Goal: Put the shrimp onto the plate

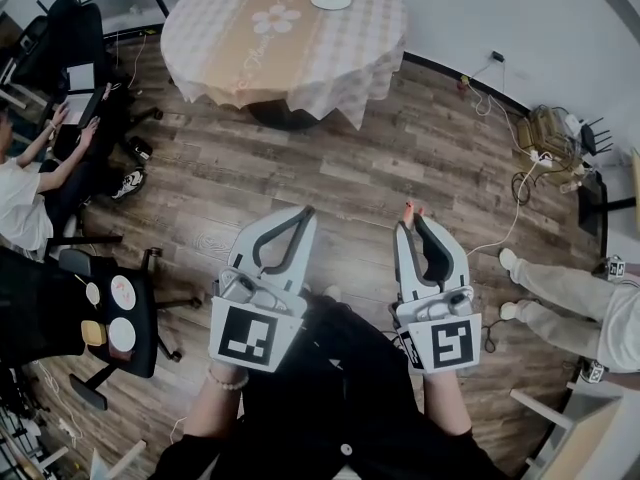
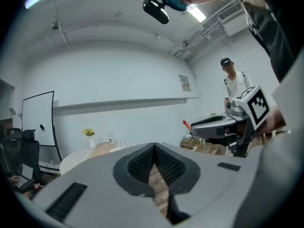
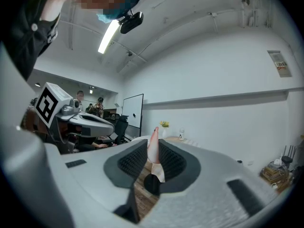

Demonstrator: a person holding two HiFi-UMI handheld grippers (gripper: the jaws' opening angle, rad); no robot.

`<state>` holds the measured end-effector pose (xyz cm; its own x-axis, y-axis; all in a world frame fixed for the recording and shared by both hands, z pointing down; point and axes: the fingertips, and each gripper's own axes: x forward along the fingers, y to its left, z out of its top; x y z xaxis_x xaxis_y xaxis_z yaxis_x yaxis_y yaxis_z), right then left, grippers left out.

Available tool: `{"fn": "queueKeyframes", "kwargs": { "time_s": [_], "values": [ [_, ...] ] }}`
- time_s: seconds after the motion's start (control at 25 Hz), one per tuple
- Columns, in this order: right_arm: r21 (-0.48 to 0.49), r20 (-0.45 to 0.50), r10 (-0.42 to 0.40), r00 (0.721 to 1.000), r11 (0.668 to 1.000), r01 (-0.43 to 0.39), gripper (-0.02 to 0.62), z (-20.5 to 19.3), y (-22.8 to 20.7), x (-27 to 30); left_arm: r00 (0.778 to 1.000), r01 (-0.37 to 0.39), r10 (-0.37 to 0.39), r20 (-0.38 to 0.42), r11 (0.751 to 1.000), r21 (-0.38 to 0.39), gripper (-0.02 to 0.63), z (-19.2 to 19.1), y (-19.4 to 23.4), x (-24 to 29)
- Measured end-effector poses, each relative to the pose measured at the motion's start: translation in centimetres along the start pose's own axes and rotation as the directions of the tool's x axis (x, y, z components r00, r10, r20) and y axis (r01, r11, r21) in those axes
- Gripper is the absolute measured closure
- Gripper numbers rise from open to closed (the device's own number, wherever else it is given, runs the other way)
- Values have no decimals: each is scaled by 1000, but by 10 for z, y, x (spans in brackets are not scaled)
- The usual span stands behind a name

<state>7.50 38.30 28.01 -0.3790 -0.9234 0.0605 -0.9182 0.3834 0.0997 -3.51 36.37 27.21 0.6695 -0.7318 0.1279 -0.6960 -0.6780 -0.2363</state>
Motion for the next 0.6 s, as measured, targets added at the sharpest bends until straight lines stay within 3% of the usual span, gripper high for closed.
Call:
{"fn": "queueKeyframes", "kwargs": {
  "time_s": [0.36, 0.48, 0.6],
  "values": [
    [0, 15, 30, 999, 1000, -30, 537, -4, -11, -22, 996, -62, 56, -64, 994, -89, 606, -8, -24, -5],
    [1, 17, 27, 999, 1000, -27, 537, -6, -18, -33, 997, -63, 59, -54, 995, -71, 606, -2, -34, -3],
    [8, 21, 22, 1000, 1000, -22, 537, -9, -26, -39, 999, -49, 49, -24, 999, 5, 606, 9, -40, 0]
  ]
}}
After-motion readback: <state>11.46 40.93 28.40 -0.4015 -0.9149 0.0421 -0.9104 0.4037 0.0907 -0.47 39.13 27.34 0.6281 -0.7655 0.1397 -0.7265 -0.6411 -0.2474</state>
